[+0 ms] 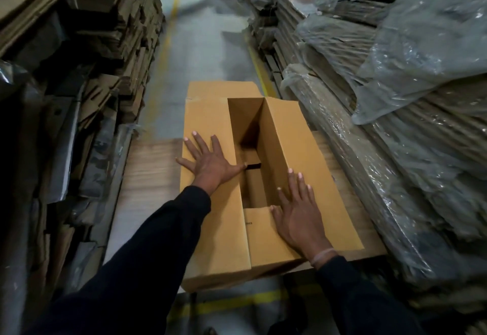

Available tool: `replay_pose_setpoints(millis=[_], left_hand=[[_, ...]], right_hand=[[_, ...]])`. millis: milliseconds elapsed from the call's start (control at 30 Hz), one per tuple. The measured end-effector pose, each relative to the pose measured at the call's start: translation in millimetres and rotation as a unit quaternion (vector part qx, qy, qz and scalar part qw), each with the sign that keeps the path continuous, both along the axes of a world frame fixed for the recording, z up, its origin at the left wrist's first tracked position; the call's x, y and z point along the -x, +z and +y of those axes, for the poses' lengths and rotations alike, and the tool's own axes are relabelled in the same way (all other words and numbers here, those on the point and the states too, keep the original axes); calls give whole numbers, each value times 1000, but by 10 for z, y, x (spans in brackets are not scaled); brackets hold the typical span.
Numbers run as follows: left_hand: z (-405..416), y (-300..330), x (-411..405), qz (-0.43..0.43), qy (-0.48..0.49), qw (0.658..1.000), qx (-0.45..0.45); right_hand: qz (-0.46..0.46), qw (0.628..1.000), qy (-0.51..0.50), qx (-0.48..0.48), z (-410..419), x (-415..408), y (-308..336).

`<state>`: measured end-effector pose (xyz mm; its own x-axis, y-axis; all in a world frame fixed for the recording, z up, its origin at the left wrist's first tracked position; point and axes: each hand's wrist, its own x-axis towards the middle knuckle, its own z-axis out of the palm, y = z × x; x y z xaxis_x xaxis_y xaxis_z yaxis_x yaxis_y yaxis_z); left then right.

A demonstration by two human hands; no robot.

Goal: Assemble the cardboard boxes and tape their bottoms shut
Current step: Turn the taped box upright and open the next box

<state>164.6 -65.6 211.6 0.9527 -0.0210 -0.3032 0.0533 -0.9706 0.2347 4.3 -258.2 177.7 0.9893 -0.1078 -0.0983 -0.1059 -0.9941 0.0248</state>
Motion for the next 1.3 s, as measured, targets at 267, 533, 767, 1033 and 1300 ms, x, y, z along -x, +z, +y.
replay_pose_setpoints(millis=[267, 533, 767, 1033, 1300], left_hand=[[220, 153, -10, -11, 11, 988, 152], [1055, 552, -65, -39, -36, 869, 493], [2237, 546, -75, 20, 40, 918, 395], [2269, 144, -253, -36, 49, 987, 149], [1480, -103, -265, -105, -77, 991, 14]], right_hand=[[40, 998, 2, -44, 61, -893, 218], [39, 999, -31, 19, 109, -1205, 159], [28, 998, -20, 56, 146, -1173, 142], [14, 997, -9, 69, 133, -1148, 131], [-4, 998, 0, 68, 98, -1168, 46]])
